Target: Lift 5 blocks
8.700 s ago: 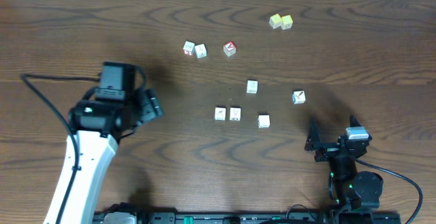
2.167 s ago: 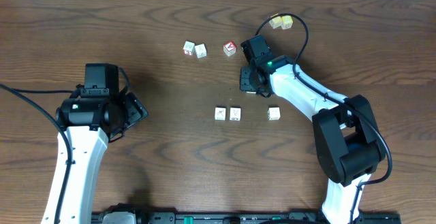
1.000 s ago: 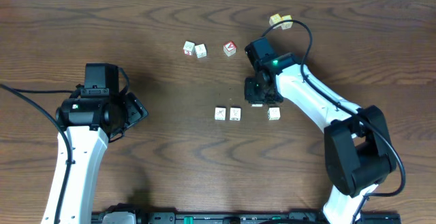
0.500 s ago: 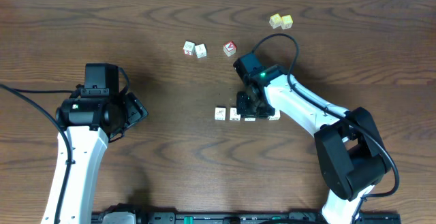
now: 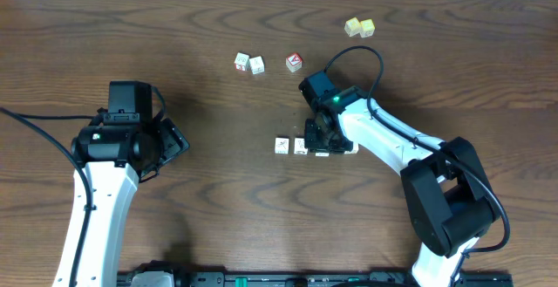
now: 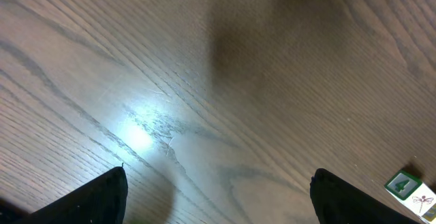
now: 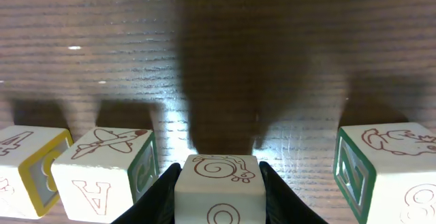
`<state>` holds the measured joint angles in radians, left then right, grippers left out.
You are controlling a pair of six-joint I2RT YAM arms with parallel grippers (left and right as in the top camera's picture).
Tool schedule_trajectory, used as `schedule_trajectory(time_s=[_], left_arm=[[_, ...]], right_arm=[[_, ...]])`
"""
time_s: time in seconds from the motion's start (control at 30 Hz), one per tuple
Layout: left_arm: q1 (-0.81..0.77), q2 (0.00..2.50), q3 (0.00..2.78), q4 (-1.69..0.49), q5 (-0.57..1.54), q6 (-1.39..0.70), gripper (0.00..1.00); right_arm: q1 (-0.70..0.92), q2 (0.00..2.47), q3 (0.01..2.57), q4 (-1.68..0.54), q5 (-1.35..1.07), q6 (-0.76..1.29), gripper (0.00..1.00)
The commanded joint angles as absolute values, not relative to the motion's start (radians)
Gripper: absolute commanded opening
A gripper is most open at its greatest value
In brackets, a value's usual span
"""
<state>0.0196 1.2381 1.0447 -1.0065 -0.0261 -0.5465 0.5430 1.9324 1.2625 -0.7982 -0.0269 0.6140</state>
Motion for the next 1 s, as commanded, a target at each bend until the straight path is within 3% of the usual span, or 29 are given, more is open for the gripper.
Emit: schedule_trajectory(time_s=[0.0,0.47,0.7,0.97], left_arm=[[0.025,1.241,1.042,-1.009,-0.035,-0.548,0.86],[0.025,1.241,1.042,-1.009,-0.035,-0.548,0.86],[0.025,1.241,1.042,-1.009,-0.035,-0.548,0.86],[0.025,1.241,1.042,-1.009,-0.035,-0.548,0.86]], right_arm=[[0.545,1.926,1.259,-0.796,-0.011,0.612,0.31],[0.543,1.926,1.26,-0.795,-0.001,0.578,0.43],[0.529,1.926,1.316,-0.837,-0.016,0.562,0.43],[0.531,1.926,1.321,-0.908,-0.02,0.4,0.42]])
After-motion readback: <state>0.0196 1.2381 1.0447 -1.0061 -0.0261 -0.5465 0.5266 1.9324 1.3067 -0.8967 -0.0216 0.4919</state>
